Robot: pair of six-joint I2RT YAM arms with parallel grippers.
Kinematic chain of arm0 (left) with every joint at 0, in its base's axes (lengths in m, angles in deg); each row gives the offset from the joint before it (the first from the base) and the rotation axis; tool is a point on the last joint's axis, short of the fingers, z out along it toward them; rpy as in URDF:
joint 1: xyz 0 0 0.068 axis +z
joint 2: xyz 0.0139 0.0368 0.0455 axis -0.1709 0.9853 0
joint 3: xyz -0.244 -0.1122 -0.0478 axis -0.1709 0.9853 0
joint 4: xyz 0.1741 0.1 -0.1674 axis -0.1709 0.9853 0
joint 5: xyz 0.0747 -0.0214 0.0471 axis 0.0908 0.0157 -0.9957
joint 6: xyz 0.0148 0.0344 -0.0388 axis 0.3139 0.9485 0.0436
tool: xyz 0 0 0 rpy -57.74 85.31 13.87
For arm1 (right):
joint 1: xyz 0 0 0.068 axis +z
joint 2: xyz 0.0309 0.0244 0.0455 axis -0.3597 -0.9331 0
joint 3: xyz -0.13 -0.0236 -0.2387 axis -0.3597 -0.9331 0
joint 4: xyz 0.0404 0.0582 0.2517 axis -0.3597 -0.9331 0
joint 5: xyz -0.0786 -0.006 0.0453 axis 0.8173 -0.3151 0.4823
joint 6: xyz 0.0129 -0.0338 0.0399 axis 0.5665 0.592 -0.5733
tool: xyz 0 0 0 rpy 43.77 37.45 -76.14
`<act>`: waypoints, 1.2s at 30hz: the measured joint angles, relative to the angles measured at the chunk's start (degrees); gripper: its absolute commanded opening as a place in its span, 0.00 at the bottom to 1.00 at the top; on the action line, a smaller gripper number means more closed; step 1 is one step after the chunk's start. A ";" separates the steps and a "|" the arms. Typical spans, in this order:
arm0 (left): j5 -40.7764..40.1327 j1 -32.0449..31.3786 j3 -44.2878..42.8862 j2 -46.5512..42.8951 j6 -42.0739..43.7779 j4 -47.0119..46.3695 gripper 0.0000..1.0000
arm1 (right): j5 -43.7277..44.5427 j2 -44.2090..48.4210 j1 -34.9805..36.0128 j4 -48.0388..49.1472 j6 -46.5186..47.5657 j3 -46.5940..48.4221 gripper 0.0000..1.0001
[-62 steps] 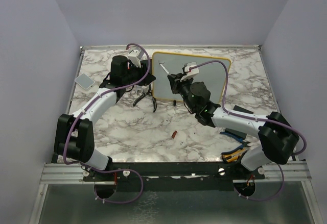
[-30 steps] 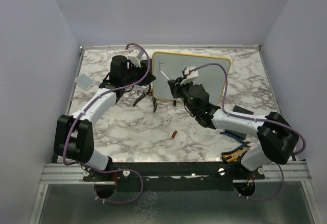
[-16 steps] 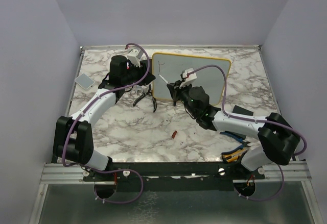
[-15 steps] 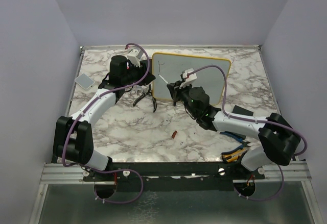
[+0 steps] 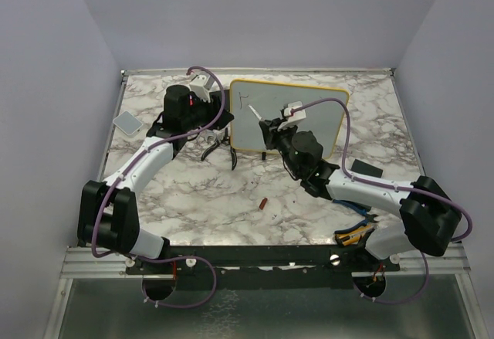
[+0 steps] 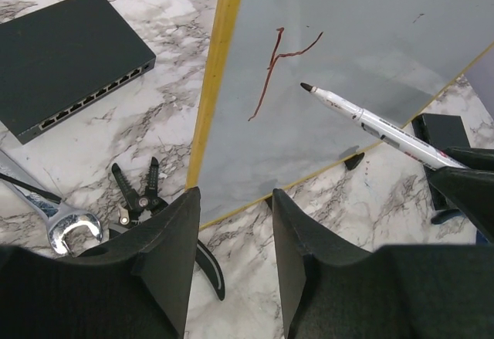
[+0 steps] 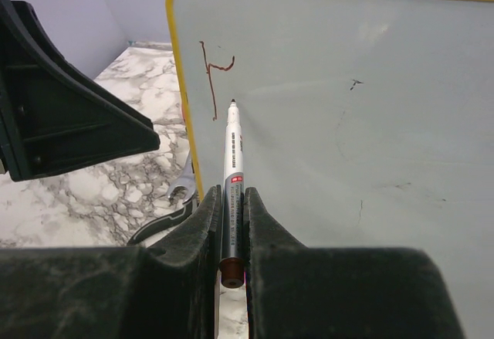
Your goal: Write a sentence on the whiteboard
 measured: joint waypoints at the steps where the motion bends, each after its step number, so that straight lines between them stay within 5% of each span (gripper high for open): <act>1: -0.26 0.00 0.13 -0.09 0.02 0.00 0.45 | 0.17 0.00 0.02 0.13 0.13 0.00 0.00; 36: -4.17 1.03 1.60 -2.71 0.11 0.04 0.47 | 0.79 -2.80 0.02 1.95 2.73 1.29 0.00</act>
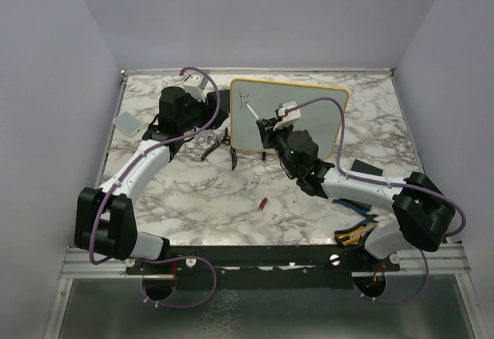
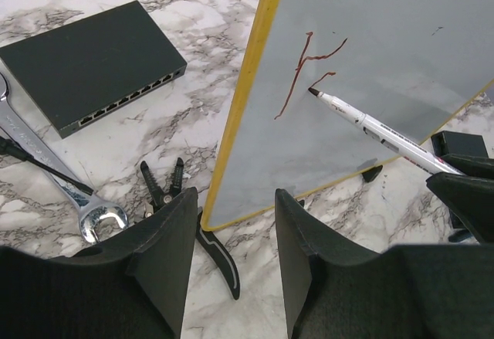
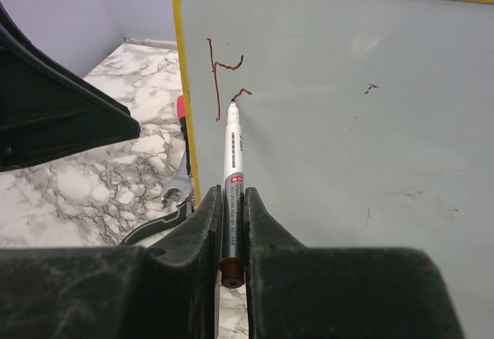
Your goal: Write a sentence on the whiteboard
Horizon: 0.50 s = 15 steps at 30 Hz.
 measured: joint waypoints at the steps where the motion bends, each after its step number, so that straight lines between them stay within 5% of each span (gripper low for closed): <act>1: 0.00 0.00 0.00 -0.04 0.02 0.00 0.47 | -0.04 0.00 0.00 -0.02 -0.07 0.00 0.00; 15: -0.28 0.24 0.04 -0.59 0.04 0.00 0.47 | -0.02 0.00 0.00 -0.70 -0.55 -0.46 0.00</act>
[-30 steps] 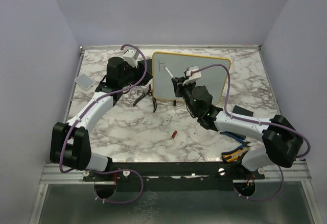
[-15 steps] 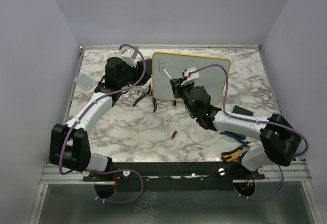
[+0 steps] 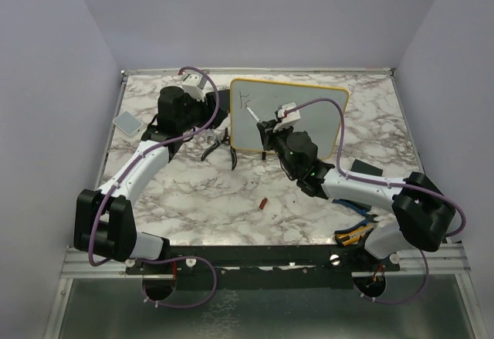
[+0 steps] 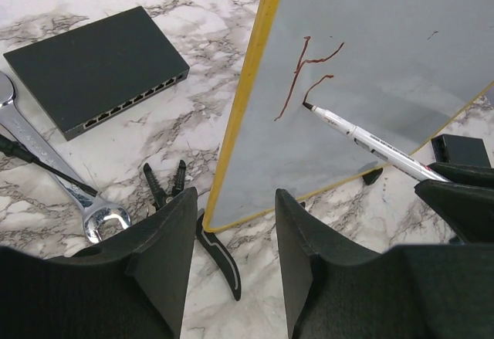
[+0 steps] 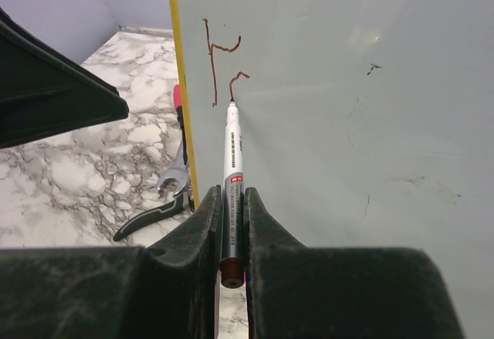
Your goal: Write a sentence on the whiteboard
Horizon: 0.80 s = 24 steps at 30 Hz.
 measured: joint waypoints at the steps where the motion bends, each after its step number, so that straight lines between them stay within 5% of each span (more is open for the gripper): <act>1: -0.02 0.02 0.00 -0.07 0.00 0.00 0.47 | 0.02 0.02 0.00 -0.22 0.00 -0.15 0.00; 24: -0.13 0.28 0.11 -0.11 0.00 0.00 0.47 | 1.95 1.84 0.04 -0.94 1.20 -0.72 0.00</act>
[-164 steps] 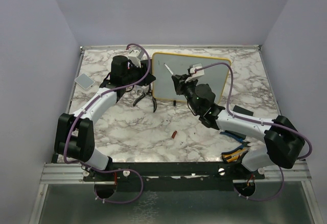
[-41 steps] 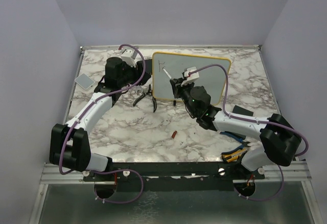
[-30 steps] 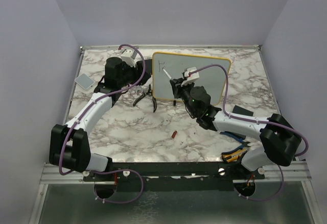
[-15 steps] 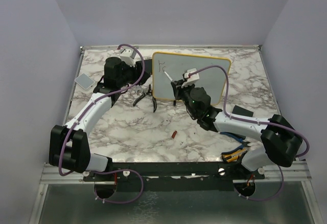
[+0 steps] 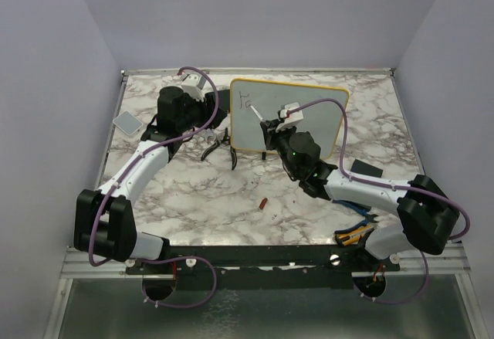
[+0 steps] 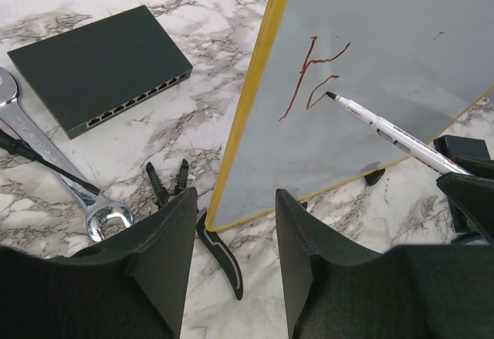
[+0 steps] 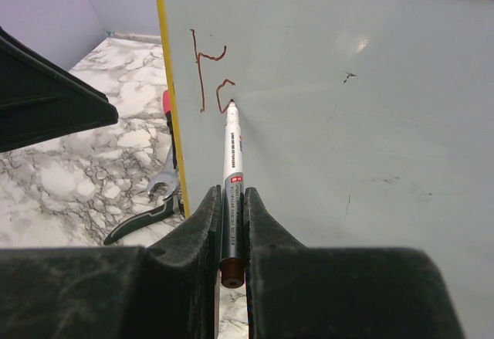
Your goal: Write a sentence on the whiteboard
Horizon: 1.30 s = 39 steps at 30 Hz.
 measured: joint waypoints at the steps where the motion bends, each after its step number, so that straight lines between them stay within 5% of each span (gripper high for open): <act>1: 0.00 0.00 0.00 0.00 0.00 0.00 0.47 | 0.00 0.00 0.00 0.00 0.13 0.02 0.00; 39: 0.00 0.07 0.31 -0.15 0.02 0.00 0.47 | -4.72 4.02 0.00 1.77 2.73 -0.57 0.00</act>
